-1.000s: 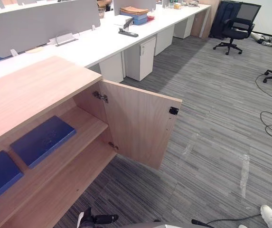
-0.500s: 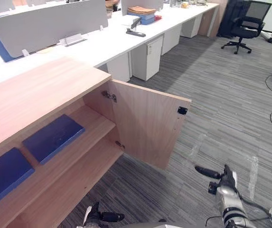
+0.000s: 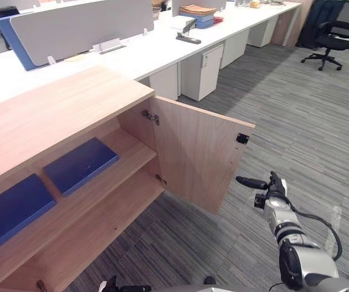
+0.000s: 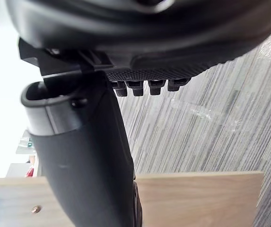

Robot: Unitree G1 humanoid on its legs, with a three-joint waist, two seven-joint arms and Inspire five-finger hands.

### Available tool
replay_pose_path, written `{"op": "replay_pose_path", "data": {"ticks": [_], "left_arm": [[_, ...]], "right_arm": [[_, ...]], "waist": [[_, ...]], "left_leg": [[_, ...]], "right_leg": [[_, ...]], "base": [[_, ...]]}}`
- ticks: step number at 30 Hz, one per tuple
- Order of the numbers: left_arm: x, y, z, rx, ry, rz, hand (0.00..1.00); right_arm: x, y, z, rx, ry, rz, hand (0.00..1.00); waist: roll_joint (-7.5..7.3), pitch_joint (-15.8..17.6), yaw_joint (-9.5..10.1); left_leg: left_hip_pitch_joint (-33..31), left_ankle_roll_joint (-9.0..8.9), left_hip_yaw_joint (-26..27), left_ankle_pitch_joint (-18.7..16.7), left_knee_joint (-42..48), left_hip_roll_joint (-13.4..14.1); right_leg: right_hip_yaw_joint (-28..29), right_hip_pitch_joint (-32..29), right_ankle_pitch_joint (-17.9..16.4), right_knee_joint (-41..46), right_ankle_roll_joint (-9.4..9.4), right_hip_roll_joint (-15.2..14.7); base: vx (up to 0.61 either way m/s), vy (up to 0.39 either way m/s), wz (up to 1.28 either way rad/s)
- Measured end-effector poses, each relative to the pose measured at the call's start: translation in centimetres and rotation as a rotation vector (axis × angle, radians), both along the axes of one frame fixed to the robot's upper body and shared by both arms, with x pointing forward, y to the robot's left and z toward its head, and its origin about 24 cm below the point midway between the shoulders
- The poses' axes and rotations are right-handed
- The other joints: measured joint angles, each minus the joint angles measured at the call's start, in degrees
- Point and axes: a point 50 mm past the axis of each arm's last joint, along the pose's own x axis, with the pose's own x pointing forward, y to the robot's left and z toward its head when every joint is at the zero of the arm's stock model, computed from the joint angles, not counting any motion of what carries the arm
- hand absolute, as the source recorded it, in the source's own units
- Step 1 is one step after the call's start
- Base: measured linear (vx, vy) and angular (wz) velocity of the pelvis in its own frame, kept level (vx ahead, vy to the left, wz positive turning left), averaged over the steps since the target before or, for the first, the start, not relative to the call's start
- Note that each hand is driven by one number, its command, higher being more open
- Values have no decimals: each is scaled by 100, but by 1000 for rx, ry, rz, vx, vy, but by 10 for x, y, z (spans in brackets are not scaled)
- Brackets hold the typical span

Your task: Walk over to the cabinet, pick up the folder, carry it to the office cabinet, place the folder inside the office cabinet, then close the office cabinet door

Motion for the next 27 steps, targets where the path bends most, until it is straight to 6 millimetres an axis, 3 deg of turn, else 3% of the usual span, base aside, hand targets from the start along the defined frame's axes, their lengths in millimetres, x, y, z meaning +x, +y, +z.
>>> {"op": "replay_pose_path", "data": {"ticks": [4, 10, 20, 25, 27], "left_arm": [[1, 0, 0, -7, -7, 15, 100], [7, -1, 2, -12, -47, 13, 100], [16, -8, 4, -24, -90, -14, 100], [15, -5, 4, -18, -88, -10, 100], [13, -1, 4, -10, -80, -9, 100]], "right_arm": [[26, 10, 26, 28, -70, 24, 100], [51, 5, 65, 27, -167, 17, 100], [56, -13, 86, -88, -190, 61, 100], [55, 2, 81, -301, -138, 247, 100], [50, 21, 75, -445, -124, 435, 100]], "waist": [[13, 44, 50], [35, 245, 112], [232, 543, 102], [222, 554, -2], [212, 550, -139]], "left_leg": [[-4, 10, -117, 11, 8, -28], [-125, 101, -421, 124, -13, -179], [-307, 100, -698, 220, -7, -195], [-326, 5, -634, 180, 6, -81], [-352, -53, -506, 147, 71, 43]], "right_leg": [[-111, 86, 7, 1, -10, -28], [-367, 112, 30, 1, 26, -190], [-619, 81, 29, 1, 34, -253], [-566, 26, -39, -1, 28, -143], [-454, -40, -68, -1, -9, -17]], "base": [[-15, 20, 16], [-66, 36, 25], [-33, 14, 13], [4, -12, -9], [16, -35, -29]]}}
